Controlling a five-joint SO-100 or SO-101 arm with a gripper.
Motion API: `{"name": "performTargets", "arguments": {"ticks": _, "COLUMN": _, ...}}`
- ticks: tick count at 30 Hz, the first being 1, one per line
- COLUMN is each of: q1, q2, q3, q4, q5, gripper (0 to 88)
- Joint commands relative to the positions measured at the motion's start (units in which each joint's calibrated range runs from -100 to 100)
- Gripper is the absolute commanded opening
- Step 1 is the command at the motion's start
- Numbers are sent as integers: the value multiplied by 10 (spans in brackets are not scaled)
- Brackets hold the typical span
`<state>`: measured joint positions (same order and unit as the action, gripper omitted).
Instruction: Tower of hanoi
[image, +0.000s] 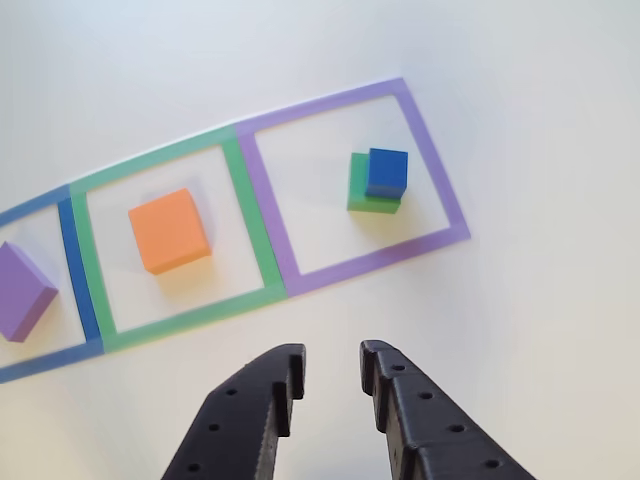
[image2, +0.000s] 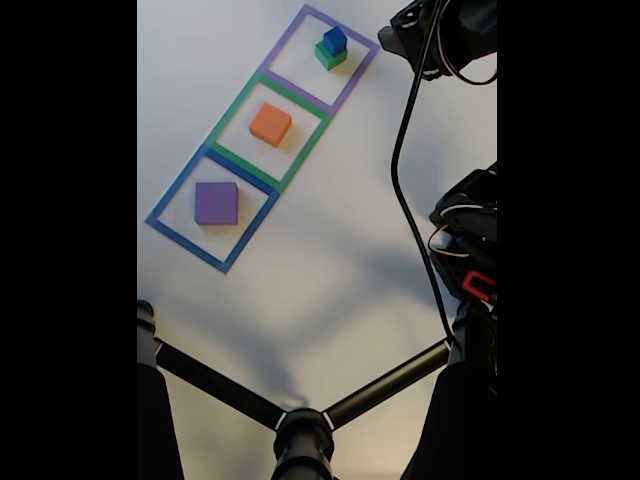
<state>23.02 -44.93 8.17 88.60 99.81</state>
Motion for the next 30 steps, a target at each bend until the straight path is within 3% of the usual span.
{"name": "performTargets", "arguments": {"ticks": 1, "q1": -32, "q2": -15, "q3": -1, "q4": -18, "q5": 2, "gripper": 217}}
{"name": "performTargets", "arguments": {"ticks": 8, "q1": -49, "q2": -51, "q3": 138, "q4": -111, "q5": 2, "gripper": 279}}
{"name": "performTargets", "arguments": {"ticks": 15, "q1": -69, "q2": -136, "q3": 353, "q4": -278, "q5": 2, "gripper": 447}}
{"name": "performTargets", "arguments": {"ticks": 30, "q1": -104, "q2": -158, "q3": 734, "q4": -758, "q5": 2, "gripper": 485}}
